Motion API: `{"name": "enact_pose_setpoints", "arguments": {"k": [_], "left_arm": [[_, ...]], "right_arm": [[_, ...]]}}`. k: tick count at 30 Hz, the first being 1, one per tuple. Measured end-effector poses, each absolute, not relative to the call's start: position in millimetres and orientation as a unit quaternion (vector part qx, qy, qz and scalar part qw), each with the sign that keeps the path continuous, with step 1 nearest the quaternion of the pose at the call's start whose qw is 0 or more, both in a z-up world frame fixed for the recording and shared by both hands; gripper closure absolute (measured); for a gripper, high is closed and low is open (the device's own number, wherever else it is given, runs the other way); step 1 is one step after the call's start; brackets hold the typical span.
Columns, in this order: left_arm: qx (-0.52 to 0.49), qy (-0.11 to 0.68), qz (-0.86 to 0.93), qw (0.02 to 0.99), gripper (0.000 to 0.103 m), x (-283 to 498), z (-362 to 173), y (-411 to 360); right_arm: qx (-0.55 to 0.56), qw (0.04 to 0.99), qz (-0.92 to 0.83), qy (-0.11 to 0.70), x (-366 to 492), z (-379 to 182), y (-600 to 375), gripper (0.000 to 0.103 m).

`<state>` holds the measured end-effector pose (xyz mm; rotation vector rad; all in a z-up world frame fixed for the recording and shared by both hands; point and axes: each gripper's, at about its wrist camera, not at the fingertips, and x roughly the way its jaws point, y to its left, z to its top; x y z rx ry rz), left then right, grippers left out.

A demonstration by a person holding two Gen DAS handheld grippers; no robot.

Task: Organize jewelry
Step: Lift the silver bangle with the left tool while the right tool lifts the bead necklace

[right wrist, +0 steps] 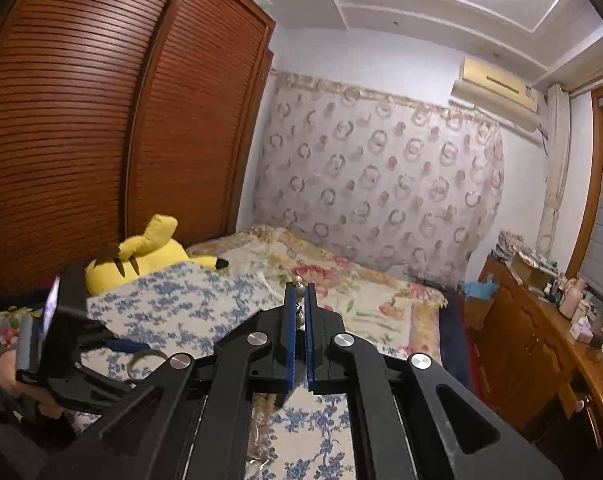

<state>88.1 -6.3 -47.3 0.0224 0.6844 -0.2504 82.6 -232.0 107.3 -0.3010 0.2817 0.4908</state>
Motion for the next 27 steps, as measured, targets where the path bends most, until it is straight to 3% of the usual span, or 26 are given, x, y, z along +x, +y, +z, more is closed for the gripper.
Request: {"name": "enact_pose_setpoints", "arguments": {"k": [5,9,27], "left_arm": [[0.012,0.334,-0.121,0.935,0.046,89,-47,-6],[0.009,0.335,-0.119,0.935,0.046,90,-47,-3],[0.017,0.315,-0.124,0.941,0.046,94,-28,-8]], "right_arm": [[-0.15,0.938,0.241,0.199,102,73,-235,0.098],[-0.145,0.939,0.244,0.193,102,67,-235,0.098],[-0.164,0.952,0.233,0.111,89,136,-229,0.098]]}}
